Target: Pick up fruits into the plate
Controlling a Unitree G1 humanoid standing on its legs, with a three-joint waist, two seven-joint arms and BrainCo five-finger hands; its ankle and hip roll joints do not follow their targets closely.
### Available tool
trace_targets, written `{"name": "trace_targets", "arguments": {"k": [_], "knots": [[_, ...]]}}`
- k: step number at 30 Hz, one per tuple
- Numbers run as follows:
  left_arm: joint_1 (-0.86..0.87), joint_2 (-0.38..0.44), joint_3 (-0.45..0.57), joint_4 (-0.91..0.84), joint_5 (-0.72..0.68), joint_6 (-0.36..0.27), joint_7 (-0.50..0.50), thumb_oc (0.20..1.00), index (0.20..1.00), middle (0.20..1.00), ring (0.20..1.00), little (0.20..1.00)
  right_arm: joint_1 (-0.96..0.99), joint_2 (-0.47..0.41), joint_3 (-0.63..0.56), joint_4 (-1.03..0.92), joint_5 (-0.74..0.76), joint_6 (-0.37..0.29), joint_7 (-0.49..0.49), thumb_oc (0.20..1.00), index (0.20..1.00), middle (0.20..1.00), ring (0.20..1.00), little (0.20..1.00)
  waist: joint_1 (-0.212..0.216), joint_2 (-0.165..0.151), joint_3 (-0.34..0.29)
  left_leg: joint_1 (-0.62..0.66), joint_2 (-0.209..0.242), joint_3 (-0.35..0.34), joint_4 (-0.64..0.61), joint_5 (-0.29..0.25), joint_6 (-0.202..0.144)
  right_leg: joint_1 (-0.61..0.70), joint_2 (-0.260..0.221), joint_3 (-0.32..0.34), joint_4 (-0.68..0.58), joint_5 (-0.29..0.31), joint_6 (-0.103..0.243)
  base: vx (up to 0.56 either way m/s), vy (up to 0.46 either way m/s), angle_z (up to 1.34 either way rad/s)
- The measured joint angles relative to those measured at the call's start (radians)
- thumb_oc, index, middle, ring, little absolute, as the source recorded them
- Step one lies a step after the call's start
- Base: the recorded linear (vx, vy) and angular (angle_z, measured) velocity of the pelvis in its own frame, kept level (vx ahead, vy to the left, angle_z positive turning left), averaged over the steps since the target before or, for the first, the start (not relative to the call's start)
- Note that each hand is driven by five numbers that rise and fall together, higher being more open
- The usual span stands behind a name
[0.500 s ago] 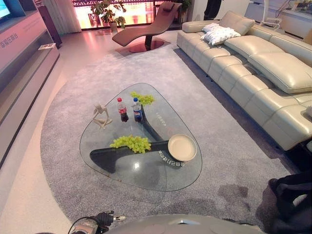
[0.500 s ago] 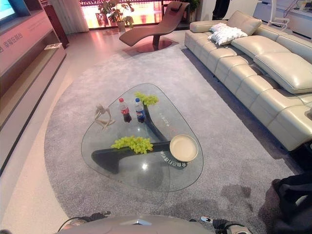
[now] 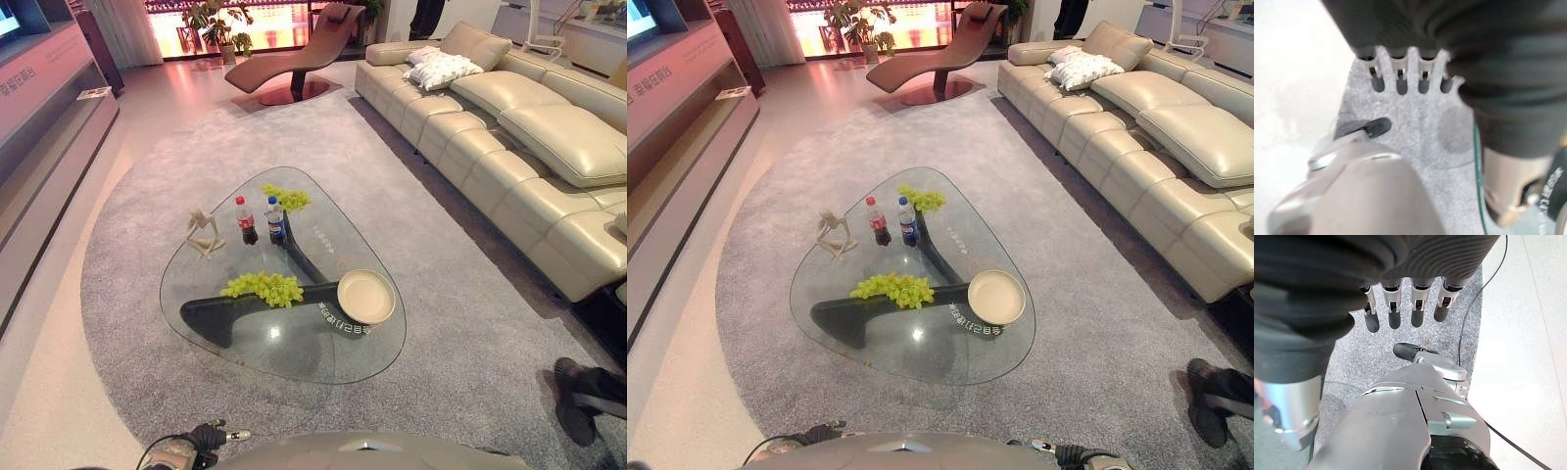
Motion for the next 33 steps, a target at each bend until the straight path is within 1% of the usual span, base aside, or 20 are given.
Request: {"name": "trace_targets", "arguments": {"k": [6,10,12,14,15,17,18,20,21,22,23,25,26,27,29,30,31,33], "knots": [[0.0,0.0,0.0,-0.002,-0.004,-0.06,0.066,1.0,1.0,1.0,1.0,1.0,0.0,0.0,0.0,0.005,0.0,0.0,0.0,1.0,1.0,1.0,1.0,1.0,0.0,0.002,0.003,-0.005,0.0,0.0,0.0,0.0,0.0,-0.003,0.0,0.0,0.0,0.0,0.0,0.0,0.0,0.0],[-0.001,0.0,0.02,-0.009,-0.044,-0.087,0.092,1.0,1.0,1.0,1.0,1.0,-0.001,-0.001,0.0,0.005,0.002,-0.002,0.0,1.0,1.0,1.0,1.0,1.0,-0.002,0.004,0.01,-0.015,0.0,0.001,0.0,0.0,0.0,-0.017,0.0,0.004,0.0,0.0,0.0,0.0,0.0,0.0],[-0.004,0.003,0.028,-0.018,-0.053,-0.126,0.124,1.0,1.0,1.0,1.0,1.0,-0.002,-0.003,-0.006,0.005,0.008,-0.006,-0.001,1.0,1.0,1.0,1.0,1.0,-0.005,0.005,0.029,-0.015,0.0,0.002,0.0,0.001,0.001,-0.018,0.0,0.005,0.0,0.0,0.0,0.0,0.0,0.0],[-0.009,0.005,0.037,-0.029,-0.053,-0.148,0.147,1.0,1.0,1.0,1.0,1.0,-0.003,-0.004,-0.021,0.005,0.017,-0.011,-0.001,1.0,1.0,1.0,1.0,1.0,-0.005,0.006,0.04,-0.015,-0.001,0.002,0.0,0.003,0.004,-0.018,0.0,0.005,0.0,0.0,0.0,0.0,0.015,-0.01],[-0.014,0.007,0.038,-0.035,-0.047,-0.164,0.175,1.0,1.0,1.0,1.0,1.0,-0.004,-0.007,-0.022,0.004,0.023,-0.015,-0.002,1.0,1.0,1.0,1.0,1.0,-0.006,0.008,0.049,-0.015,-0.001,0.002,0.0,0.005,0.006,-0.02,0.0,0.006,0.0,0.0,0.0,-0.07,0.049,-0.01],[-0.017,0.015,0.034,-0.097,-0.022,-0.192,0.268,1.0,1.0,1.0,1.0,1.0,-0.01,-0.017,-0.021,-0.002,0.034,-0.015,-0.004,1.0,1.0,1.0,1.0,1.0,-0.008,0.014,0.063,-0.036,-0.002,0.003,0.001,0.006,0.007,-0.04,0.0,0.008,0.0,0.001,-0.002,-0.18,0.058,-0.02],[-0.022,0.02,0.032,-0.115,-0.016,-0.196,0.288,1.0,1.0,1.0,1.0,1.0,-0.014,-0.021,-0.021,-0.005,0.039,-0.015,-0.005,1.0,1.0,1.0,1.0,1.0,-0.008,0.016,0.065,-0.044,-0.002,0.003,0.001,0.009,0.008,-0.052,0.0,0.009,0.0,0.003,-0.003,-0.26,0.067,-0.02],[-0.076,0.046,0.01,-0.168,-0.011,-0.208,0.374,1.0,1.0,1.0,1.0,1.0,-0.051,-0.044,-0.017,-0.005,0.049,-0.018,-0.009,1.0,1.0,1.0,1.0,1.0,-0.01,0.027,0.093,-0.098,-0.006,0.003,0.005,0.023,0.008,-0.107,0.001,0.013,0.006,0.022,-0.015,-0.26,0.049,-0.03],[-0.11,0.059,0.007,-0.186,-0.009,-0.214,0.403,1.0,1.0,1.0,1.0,1.0,-0.073,-0.053,-0.017,-0.005,0.052,-0.022,-0.012,1.0,1.0,1.0,1.0,1.0,-0.012,0.032,0.117,-0.118,-0.005,0.002,0.005,0.031,0.01,-0.124,0.003,0.014,0.006,0.026,-0.014,-0.2,0.018,-0.02],[-0.153,0.078,0.008,-0.208,0.001,-0.212,0.438,1.0,1.0,1.0,1.0,1.0,-0.103,-0.063,-0.017,-0.007,0.067,-0.024,-0.02,1.0,1.0,1.0,1.0,1.0,-0.017,0.038,0.158,-0.132,-0.005,0.001,0.006,0.042,0.007,-0.137,0.005,0.014,0.006,0.041,-0.018,-0.17,0.011,-0.02],[-0.17,0.087,0.008,-0.221,0.008,-0.212,0.454,1.0,1.0,1.0,1.0,1.0,-0.117,-0.067,-0.017,-0.008,0.076,-0.026,-0.022,1.0,1.0,1.0,1.0,1.0,-0.019,0.04,0.171,-0.14,-0.004,0.001,0.006,0.044,0.006,-0.146,0.006,0.014,0.006,0.043,-0.019,-0.23,0.019,-0.02],[-0.249,0.126,0.008,-0.26,0.01,-0.211,0.508,1.0,1.0,1.0,1.0,1.0,-0.161,-0.08,-0.016,-0.011,0.11,-0.042,-0.029,1.0,1.0,1.0,1.0,1.0,-0.027,0.045,0.228,-0.167,0.0,0.002,0.006,0.056,0.002,-0.176,0.012,0.016,0.007,0.053,-0.024,-0.22,0.016,-0.04],[-0.295,0.151,-0.003,-0.264,0.01,-0.21,0.536,1.0,1.0,1.0,1.0,1.0,-0.186,-0.086,-0.003,-0.013,0.13,-0.05,-0.03,1.0,1.0,1.0,1.0,1.0,-0.027,0.048,0.246,-0.194,0.002,0.003,0.006,0.06,0.003,-0.205,0.013,0.019,0.008,0.053,-0.025,-0.14,0.001,-0.05],[-0.313,0.162,-0.003,-0.267,0.01,-0.21,0.546,1.0,1.0,1.0,1.0,1.0,-0.198,-0.088,0.003,-0.013,0.139,-0.055,-0.031,1.0,1.0,1.0,1.0,1.0,-0.028,0.049,0.257,-0.204,0.002,0.003,0.006,0.064,0.003,-0.214,0.013,0.019,0.008,0.058,-0.024,-0.11,-0.003,-0.06],[-0.398,0.191,-0.003,-0.27,0.011,-0.209,0.593,1.0,1.0,1.0,1.0,1.0,-0.24,-0.093,0.015,-0.019,0.165,-0.072,-0.031,1.0,1.0,1.0,1.0,1.0,-0.037,0.05,0.326,-0.219,0.002,0.003,0.006,0.072,0.003,-0.229,0.015,0.022,0.006,0.068,-0.028,-0.08,0.003,-0.01],[-0.411,0.198,-0.003,-0.274,0.017,-0.208,0.601,1.0,1.0,1.0,1.0,1.0,-0.244,-0.093,0.02,-0.026,0.168,-0.073,-0.031,1.0,1.0,1.0,1.0,1.0,-0.041,0.049,0.339,-0.22,0.002,0.003,0.006,0.072,0.003,-0.23,0.015,0.022,0.006,0.068,-0.029,-0.06,0.02,0.0],[-0.434,0.22,-0.003,-0.296,0.038,-0.208,0.618,1.0,1.0,1.0,1.0,1.0,-0.25,-0.096,0.021,-0.046,0.181,-0.083,-0.03,1.0,1.0,1.0,1.0,1.0,-0.046,0.047,0.372,-0.22,0.002,0.003,0.006,0.072,0.002,-0.23,0.015,0.022,0.006,0.068,-0.029,-0.05,0.024,0.0],[-0.46,0.243,-0.004,-0.317,0.071,-0.208,0.648,1.0,1.0,1.0,1.0,1.0,-0.255,-0.104,0.023,-0.061,0.196,-0.089,-0.027,1.0,1.0,1.0,1.0,1.0,-0.051,0.046,0.403,-0.225,0.001,0.003,0.006,0.072,0.002,-0.234,0.015,0.023,0.006,0.068,-0.029,-0.09,0.018,0.0]]}}
